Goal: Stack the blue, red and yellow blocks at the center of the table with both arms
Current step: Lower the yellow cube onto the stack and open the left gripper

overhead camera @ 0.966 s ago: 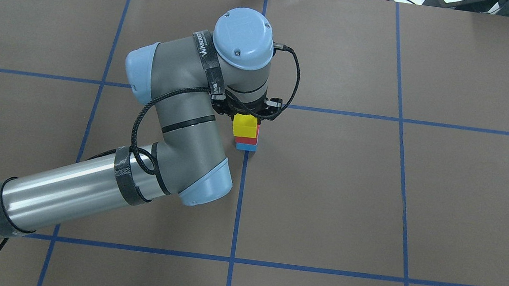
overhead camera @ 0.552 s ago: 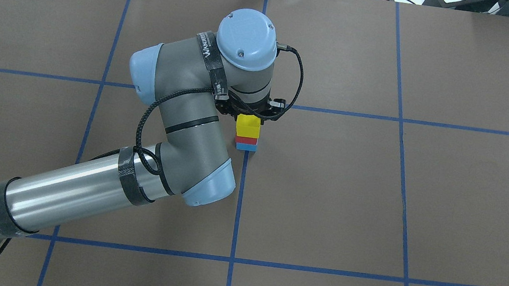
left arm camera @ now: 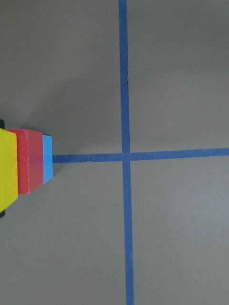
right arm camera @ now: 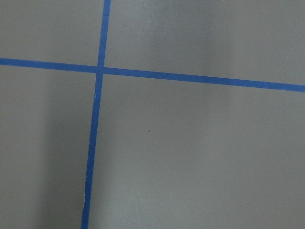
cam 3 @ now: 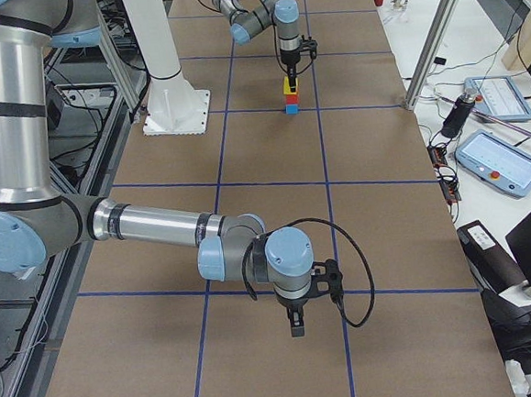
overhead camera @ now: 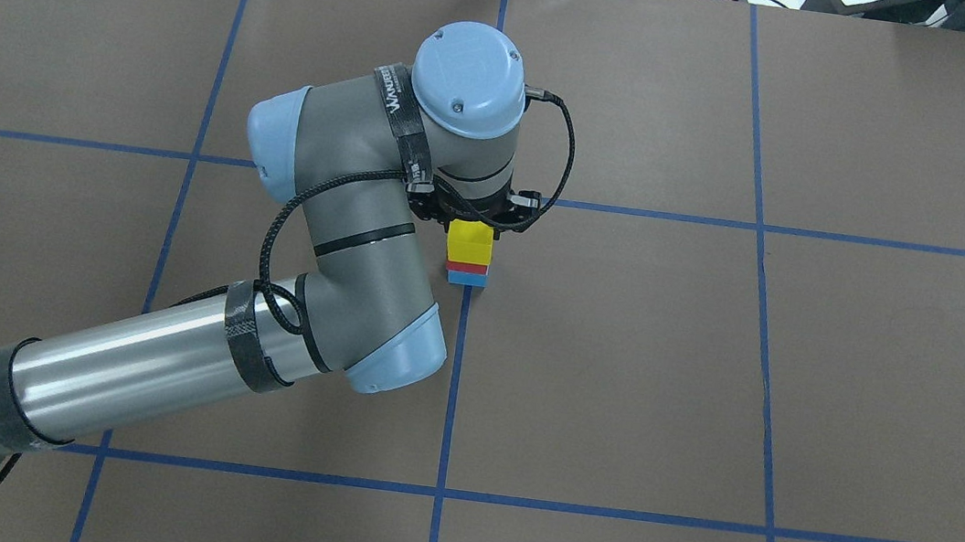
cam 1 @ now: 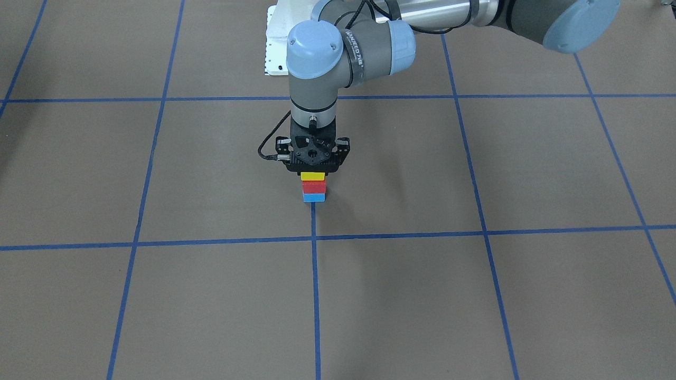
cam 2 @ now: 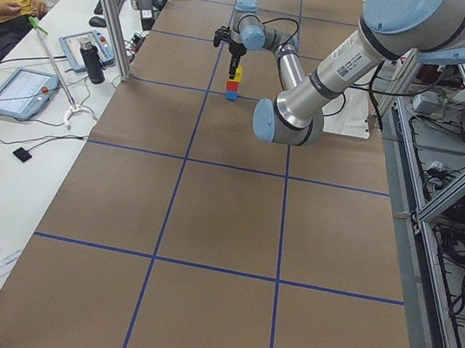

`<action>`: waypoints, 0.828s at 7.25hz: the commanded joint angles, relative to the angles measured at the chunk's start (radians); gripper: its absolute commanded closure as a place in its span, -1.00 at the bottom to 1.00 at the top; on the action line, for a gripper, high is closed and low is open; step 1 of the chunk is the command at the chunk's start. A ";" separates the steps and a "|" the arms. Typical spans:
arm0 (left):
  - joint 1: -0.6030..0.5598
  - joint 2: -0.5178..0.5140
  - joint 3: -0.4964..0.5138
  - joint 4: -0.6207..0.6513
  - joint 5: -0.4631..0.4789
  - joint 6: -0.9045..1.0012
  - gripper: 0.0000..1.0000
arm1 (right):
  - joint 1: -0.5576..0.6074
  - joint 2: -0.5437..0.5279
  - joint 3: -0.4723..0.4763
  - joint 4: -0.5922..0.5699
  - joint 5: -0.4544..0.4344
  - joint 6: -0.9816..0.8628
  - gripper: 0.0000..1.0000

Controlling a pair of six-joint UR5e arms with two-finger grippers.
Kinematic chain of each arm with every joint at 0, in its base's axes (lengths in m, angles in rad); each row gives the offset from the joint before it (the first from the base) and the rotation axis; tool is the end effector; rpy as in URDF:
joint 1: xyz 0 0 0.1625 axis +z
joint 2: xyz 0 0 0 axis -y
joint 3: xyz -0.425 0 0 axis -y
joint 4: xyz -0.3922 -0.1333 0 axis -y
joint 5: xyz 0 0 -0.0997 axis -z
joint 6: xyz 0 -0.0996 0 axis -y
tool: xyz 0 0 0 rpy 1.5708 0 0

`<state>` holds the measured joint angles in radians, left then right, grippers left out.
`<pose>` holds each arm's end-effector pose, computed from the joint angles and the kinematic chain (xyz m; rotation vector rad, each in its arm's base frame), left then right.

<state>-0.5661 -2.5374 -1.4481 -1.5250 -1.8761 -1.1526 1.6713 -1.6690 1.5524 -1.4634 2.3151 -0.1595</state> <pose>0.5759 -0.4884 0.1058 0.1195 0.8338 -0.0172 0.1103 -0.4380 0.7053 0.0878 -0.7392 -0.0528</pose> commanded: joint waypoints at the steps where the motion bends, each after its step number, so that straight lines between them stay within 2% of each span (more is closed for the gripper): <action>1: 0.000 0.002 0.000 0.000 0.000 0.001 0.33 | -0.001 0.000 0.000 0.000 0.001 0.000 -0.99; 2: 0.000 0.000 0.000 0.000 0.000 0.002 -0.07 | 0.001 0.000 0.000 0.000 0.001 0.000 -0.99; 4: 0.000 0.002 -0.001 0.000 0.002 0.002 -1.00 | 0.001 0.000 0.000 0.000 0.000 0.000 -0.99; 6: 0.000 0.000 -0.011 -0.014 0.000 0.002 -1.00 | 0.001 0.000 0.000 0.000 0.000 0.000 -0.99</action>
<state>-0.5660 -2.5360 -1.4518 -1.5288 -1.8749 -1.1509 1.6713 -1.6690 1.5524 -1.4634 2.3155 -0.1595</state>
